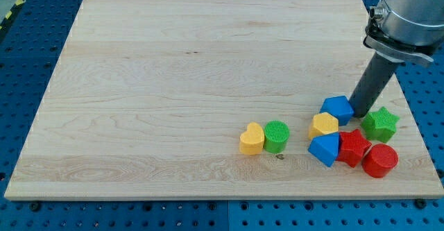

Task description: Move the red circle along with green star up and left

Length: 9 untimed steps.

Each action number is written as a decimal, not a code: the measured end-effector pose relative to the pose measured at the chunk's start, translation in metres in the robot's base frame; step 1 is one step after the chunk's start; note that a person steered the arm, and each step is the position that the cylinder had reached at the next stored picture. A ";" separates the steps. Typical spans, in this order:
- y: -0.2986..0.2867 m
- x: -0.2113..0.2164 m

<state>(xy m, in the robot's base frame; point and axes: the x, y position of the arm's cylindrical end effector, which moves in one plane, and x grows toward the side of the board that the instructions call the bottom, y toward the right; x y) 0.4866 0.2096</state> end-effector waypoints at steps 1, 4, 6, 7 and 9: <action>0.041 -0.038; 0.135 0.041; 0.101 0.123; 0.066 0.131; 0.032 0.131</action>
<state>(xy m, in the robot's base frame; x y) 0.6174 0.2414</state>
